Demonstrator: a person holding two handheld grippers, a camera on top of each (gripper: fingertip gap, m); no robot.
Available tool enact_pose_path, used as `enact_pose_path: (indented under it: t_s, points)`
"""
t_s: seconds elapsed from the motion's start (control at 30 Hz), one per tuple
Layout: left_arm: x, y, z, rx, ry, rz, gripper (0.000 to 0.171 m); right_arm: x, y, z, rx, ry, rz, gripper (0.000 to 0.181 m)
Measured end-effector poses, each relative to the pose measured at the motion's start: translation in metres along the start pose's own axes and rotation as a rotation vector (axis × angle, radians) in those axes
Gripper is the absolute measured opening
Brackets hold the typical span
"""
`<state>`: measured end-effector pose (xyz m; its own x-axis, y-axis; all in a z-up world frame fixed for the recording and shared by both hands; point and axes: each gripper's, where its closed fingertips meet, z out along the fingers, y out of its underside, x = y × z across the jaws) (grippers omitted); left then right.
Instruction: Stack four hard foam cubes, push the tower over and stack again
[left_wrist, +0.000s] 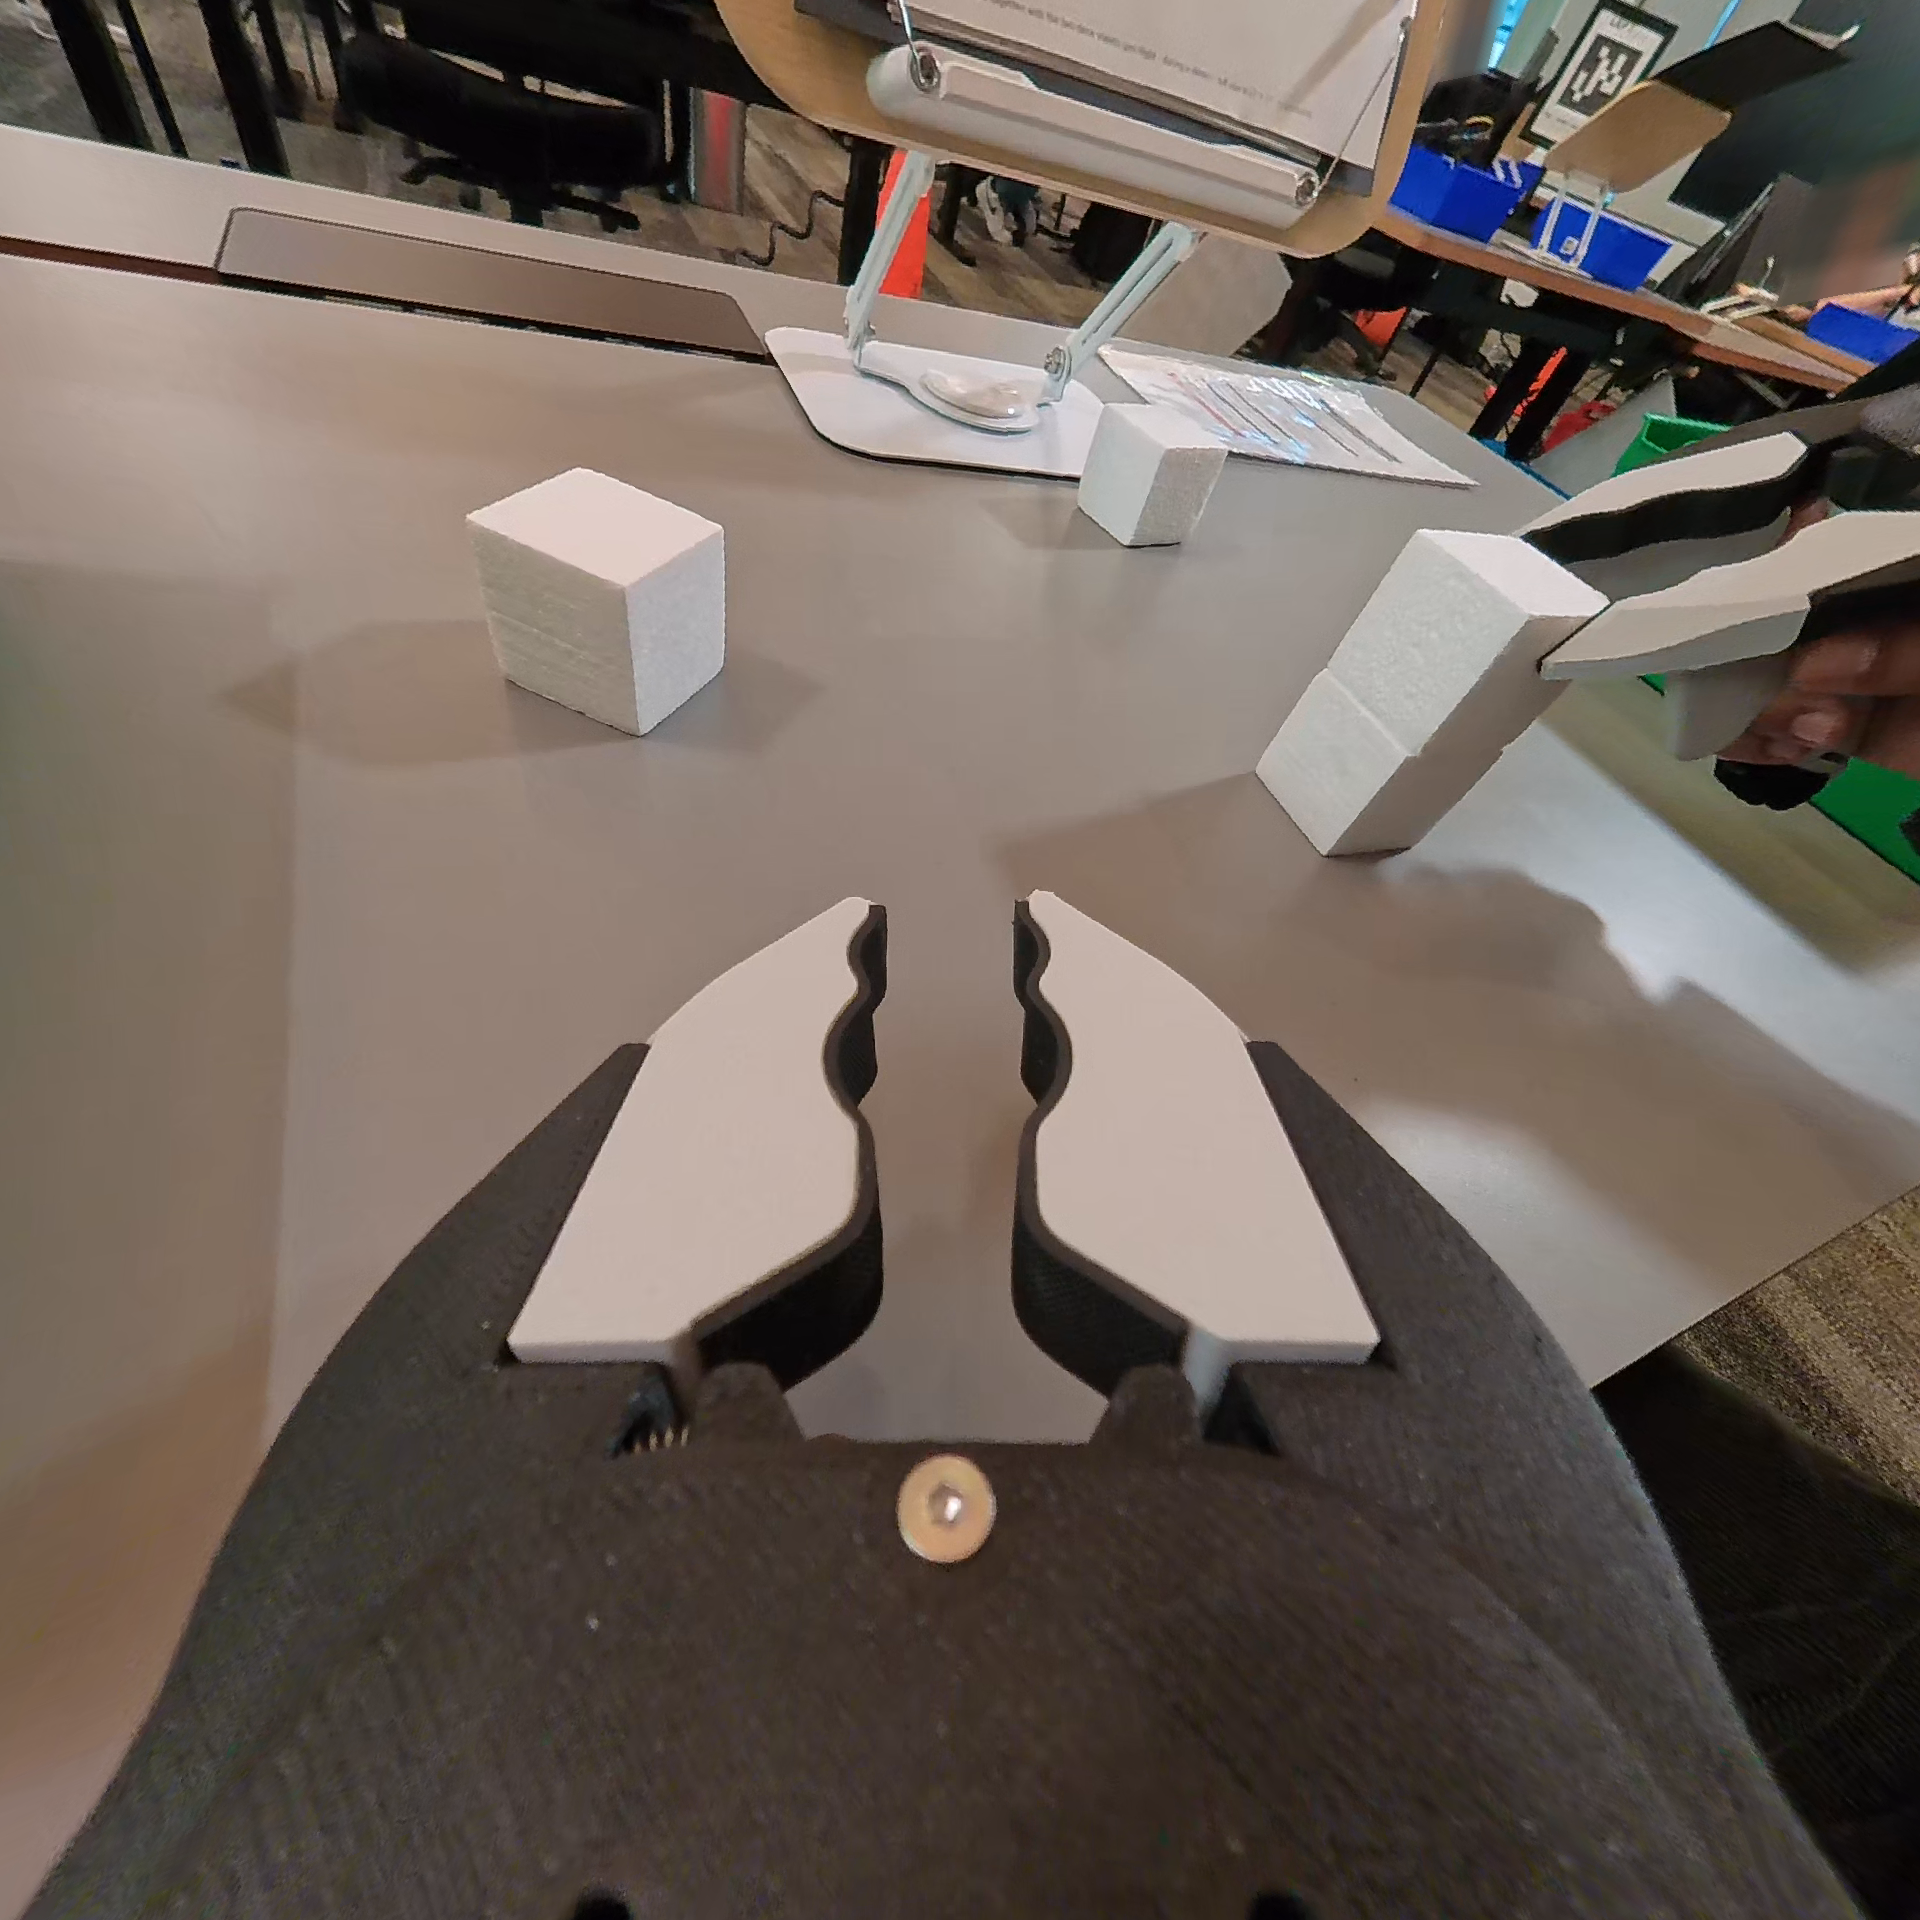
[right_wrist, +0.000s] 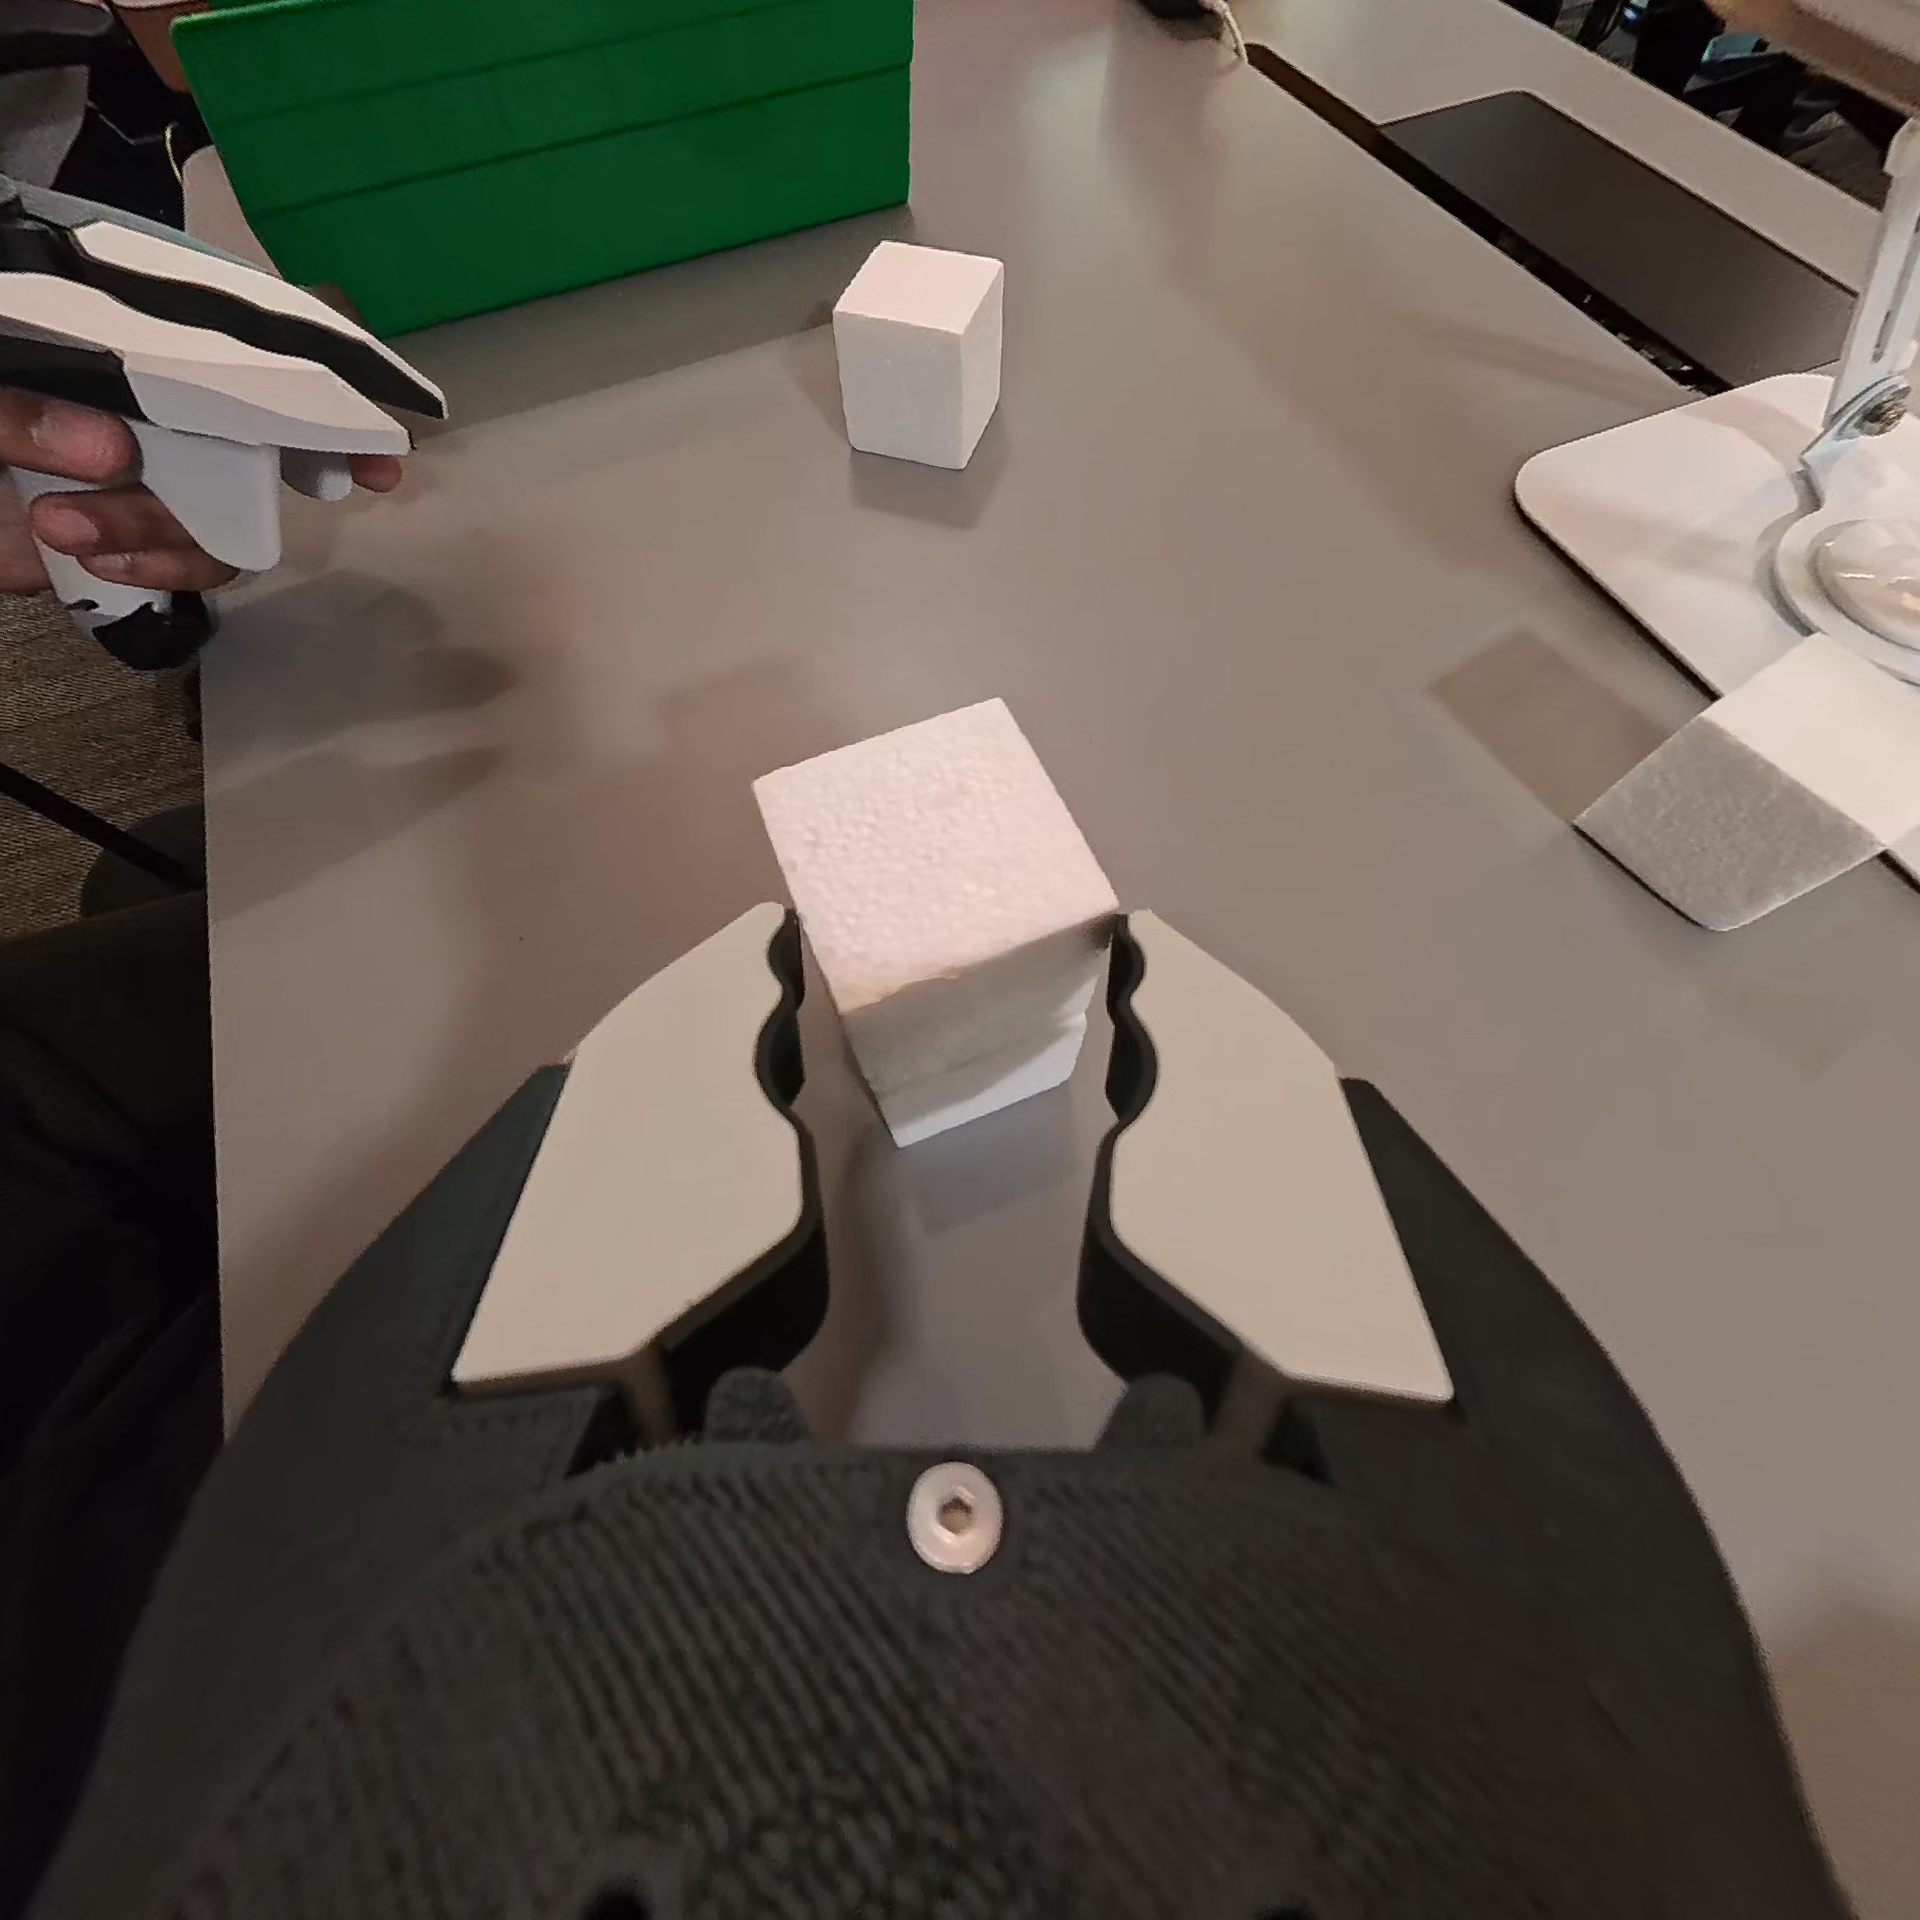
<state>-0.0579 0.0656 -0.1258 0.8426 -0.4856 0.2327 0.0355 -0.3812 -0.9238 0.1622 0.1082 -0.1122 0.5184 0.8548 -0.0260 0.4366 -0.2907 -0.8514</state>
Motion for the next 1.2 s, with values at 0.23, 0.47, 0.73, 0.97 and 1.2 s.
enact_pose_path:
  t_s: [0.23, 0.47, 0.73, 0.97, 1.2]
  points:
    - [0.000, 0.000, 0.000, 0.000, 0.000, -0.001, 0.024, 0.001, -0.003, -0.001, 0.011, 0.009, 0.001, 0.057]
    - [0.000, 0.000, 0.000, -0.002, 0.001, 0.001, 0.024, 0.001, -0.003, -0.001, 0.012, 0.011, 0.010, 0.057]
    - [-0.001, 0.000, 0.000, -0.001, -0.003, 0.000, 0.024, 0.003, -0.019, -0.014, 0.085, 0.052, 0.043, 0.057]
    - [0.000, 0.001, 0.001, -0.003, 0.004, -0.004, 0.024, 0.001, -0.001, -0.014, 0.071, 0.097, 0.030, 0.057]
    - [0.001, 0.001, 0.001, -0.005, 0.002, 0.007, 0.024, -0.002, 0.000, -0.005, 0.068, 0.084, 0.019, 0.057]
